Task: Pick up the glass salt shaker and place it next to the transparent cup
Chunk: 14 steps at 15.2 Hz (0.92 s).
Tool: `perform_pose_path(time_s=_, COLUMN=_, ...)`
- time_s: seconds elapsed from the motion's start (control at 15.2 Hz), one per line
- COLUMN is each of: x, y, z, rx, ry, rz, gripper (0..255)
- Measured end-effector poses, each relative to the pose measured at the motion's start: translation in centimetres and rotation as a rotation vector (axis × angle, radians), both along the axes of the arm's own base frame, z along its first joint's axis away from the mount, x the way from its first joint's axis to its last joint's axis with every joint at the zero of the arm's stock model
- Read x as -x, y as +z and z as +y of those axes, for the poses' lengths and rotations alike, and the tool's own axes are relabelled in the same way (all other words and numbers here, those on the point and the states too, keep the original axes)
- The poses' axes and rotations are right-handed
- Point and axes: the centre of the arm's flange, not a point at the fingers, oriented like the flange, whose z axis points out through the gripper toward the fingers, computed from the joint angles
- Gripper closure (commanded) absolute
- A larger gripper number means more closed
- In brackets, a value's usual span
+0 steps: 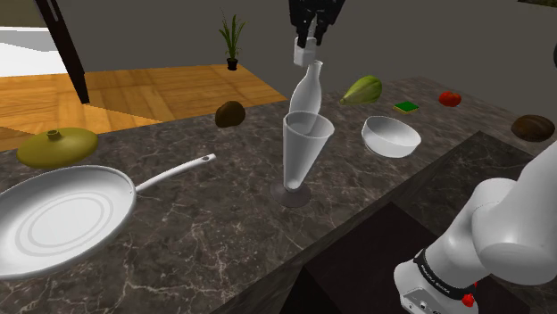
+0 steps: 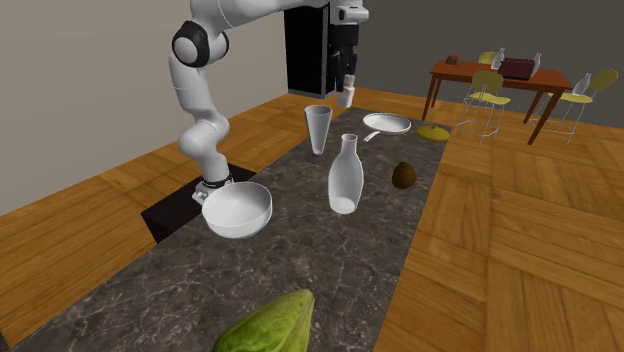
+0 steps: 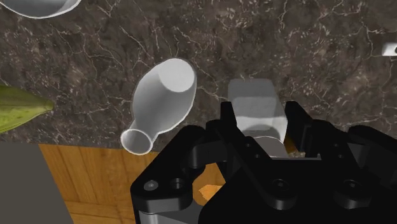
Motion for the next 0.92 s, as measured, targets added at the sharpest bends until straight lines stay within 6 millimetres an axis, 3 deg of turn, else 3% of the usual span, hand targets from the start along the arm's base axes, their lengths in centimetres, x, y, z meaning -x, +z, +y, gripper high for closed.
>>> perform_pose_path(time_s=0.86, x=3.0, y=0.5, z=16.8, rx=0.000, ry=0.000, rz=0.000, gripper=255)
perform_pose_path(time_s=0.92, x=3.5, y=0.4, z=18.8, rx=0.000, ry=0.000, rz=-0.001, gripper=255)
